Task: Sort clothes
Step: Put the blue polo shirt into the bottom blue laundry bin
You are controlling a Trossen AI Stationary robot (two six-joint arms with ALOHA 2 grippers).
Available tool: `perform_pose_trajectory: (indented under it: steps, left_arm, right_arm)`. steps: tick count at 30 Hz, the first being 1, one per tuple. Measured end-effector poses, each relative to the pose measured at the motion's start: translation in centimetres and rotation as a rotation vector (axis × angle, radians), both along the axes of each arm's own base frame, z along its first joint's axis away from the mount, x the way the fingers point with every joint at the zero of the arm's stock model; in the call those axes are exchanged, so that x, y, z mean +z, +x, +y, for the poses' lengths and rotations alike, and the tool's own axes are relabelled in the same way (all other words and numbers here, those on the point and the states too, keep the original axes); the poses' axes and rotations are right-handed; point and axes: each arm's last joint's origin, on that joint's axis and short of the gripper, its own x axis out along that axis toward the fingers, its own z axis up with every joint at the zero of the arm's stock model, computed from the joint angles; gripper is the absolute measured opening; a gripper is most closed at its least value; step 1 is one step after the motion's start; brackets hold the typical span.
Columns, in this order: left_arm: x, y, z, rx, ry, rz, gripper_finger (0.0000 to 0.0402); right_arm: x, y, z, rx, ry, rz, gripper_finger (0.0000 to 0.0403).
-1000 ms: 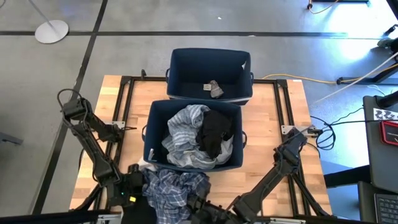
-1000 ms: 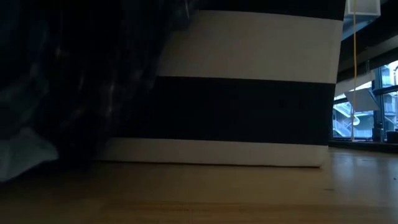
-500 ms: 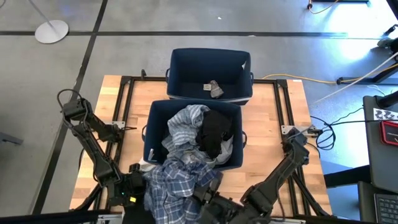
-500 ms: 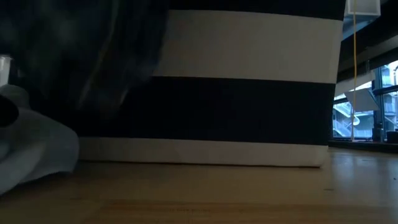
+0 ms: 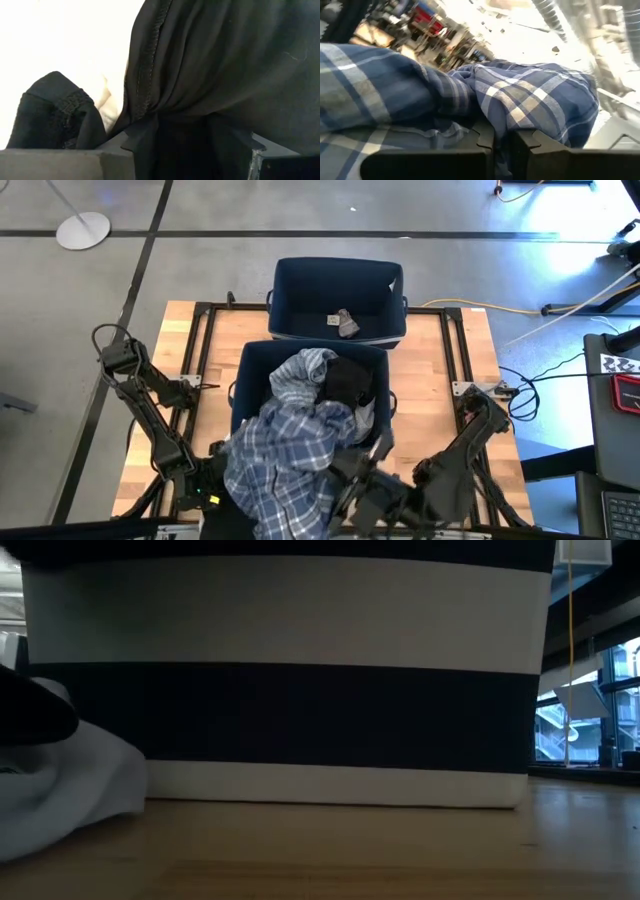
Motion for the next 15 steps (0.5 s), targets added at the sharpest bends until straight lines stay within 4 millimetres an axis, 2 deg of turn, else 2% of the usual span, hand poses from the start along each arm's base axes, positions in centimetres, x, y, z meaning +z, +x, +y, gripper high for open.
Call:
perform_pose_trajectory:
  steps: [8, 15]
  left_arm:
    - [0.0, 0.0, 0.0, -0.007, 0.004, -0.003, 0.0166]
    - [0.0, 0.0, 0.0, -0.02, 0.011, -0.006, 0.0166]
  right_arm:
    - [3.8, -1.1, -3.3, -0.052, -0.075, -0.136, 0.0026]
    - [5.5, -1.1, -6.4, -0.132, -0.135, -0.145, 0.0026]
